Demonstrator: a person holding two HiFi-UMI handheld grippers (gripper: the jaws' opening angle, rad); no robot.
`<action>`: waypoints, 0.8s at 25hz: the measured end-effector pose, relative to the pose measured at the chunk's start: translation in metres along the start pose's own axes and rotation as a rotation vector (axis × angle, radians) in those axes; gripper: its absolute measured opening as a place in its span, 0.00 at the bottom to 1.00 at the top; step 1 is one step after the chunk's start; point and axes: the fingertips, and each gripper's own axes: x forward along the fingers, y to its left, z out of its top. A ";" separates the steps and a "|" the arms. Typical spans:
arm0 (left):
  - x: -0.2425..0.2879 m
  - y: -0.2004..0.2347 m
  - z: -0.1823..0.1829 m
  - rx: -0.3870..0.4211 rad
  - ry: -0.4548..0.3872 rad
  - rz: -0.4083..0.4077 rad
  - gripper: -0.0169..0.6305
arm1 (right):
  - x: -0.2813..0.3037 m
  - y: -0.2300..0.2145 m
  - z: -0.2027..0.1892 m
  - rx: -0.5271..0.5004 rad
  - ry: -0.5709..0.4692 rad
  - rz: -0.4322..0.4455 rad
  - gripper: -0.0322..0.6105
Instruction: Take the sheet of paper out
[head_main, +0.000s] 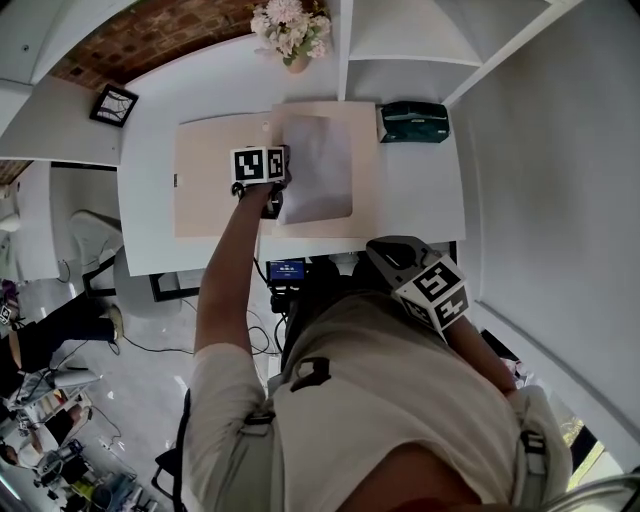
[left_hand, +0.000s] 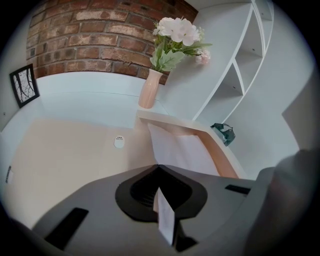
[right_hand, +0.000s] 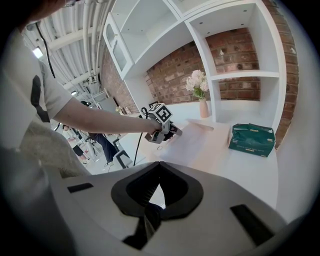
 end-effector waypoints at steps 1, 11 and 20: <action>-0.001 0.002 0.000 -0.004 -0.001 0.003 0.05 | -0.001 0.000 0.001 -0.001 0.001 0.002 0.08; -0.006 0.008 0.005 0.001 -0.020 0.015 0.05 | 0.004 0.006 0.005 -0.010 -0.008 0.014 0.08; -0.012 0.016 0.000 0.003 -0.020 0.035 0.05 | 0.006 0.003 0.000 -0.027 -0.005 0.010 0.08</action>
